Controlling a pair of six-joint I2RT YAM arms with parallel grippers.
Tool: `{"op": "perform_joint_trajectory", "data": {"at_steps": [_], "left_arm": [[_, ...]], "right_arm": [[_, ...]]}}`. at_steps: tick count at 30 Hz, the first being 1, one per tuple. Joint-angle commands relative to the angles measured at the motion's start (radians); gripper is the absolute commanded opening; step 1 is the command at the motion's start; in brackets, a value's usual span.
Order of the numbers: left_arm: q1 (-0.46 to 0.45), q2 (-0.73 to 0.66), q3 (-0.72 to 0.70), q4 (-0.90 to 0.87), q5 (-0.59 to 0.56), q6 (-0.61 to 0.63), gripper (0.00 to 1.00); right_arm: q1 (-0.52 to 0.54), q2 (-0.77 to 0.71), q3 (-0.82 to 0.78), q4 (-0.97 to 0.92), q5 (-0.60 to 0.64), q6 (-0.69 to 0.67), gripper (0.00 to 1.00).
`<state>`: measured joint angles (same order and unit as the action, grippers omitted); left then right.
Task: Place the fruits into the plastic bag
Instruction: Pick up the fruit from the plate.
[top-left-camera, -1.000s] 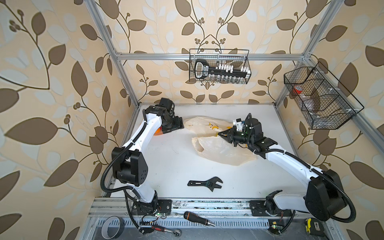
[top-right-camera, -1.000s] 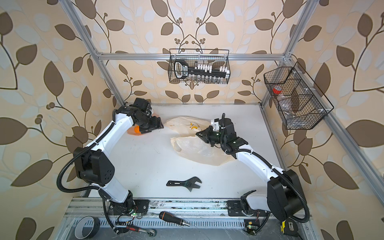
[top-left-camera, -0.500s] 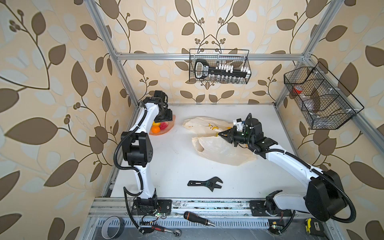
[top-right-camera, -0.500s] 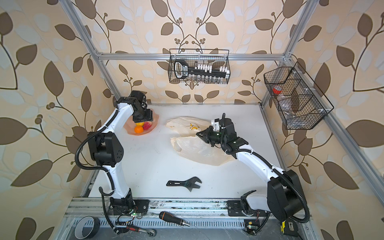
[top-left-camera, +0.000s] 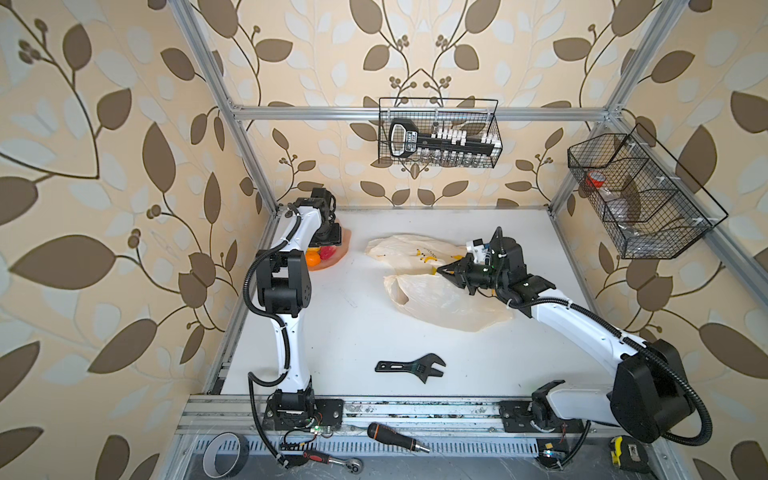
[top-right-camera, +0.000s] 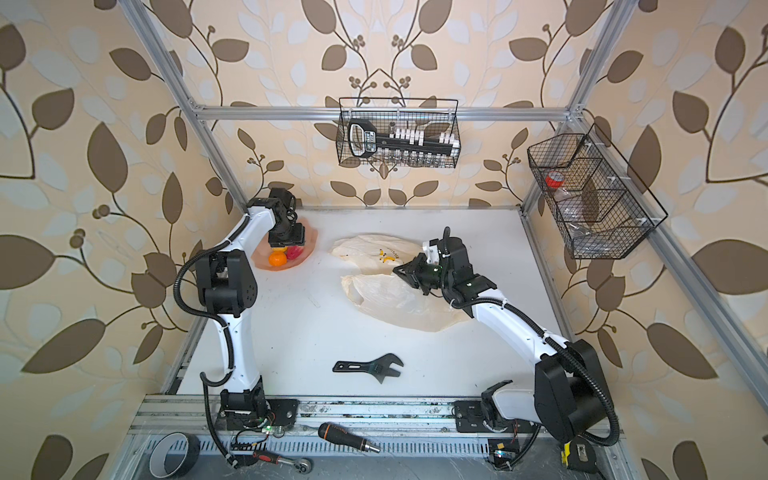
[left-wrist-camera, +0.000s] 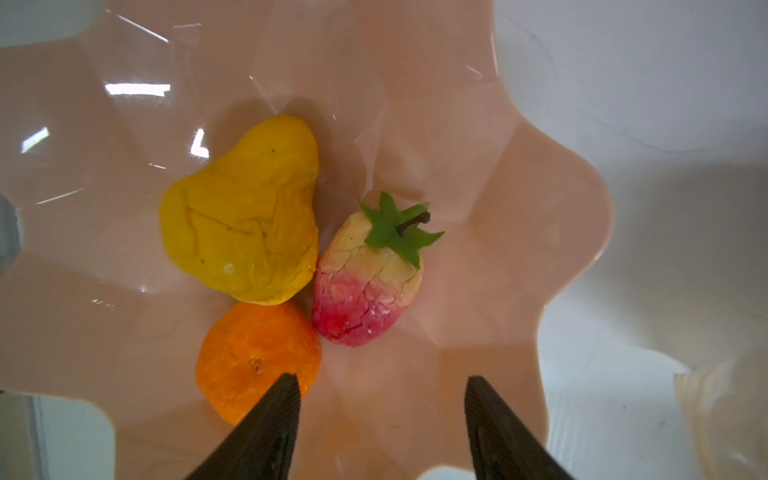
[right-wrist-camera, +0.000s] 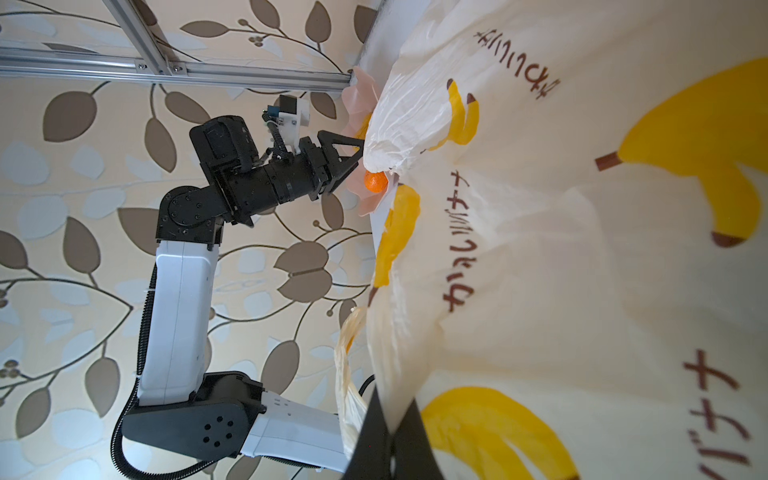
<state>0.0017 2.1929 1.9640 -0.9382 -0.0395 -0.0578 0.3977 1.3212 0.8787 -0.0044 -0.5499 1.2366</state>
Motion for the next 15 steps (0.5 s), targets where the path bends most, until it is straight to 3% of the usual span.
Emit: {"op": "perform_joint_trajectory", "data": {"at_steps": [1, 15], "left_arm": [[0.006, 0.017, 0.035, 0.003, -0.027, 0.010, 0.66], [0.009, 0.096, 0.032, 0.041, -0.044, -0.008, 0.66]], "right_arm": [[-0.002, -0.023, 0.017, -0.013, 0.021, -0.002, 0.00], [0.000, -0.020, 0.028, -0.027, 0.026, -0.008, 0.00]]}}
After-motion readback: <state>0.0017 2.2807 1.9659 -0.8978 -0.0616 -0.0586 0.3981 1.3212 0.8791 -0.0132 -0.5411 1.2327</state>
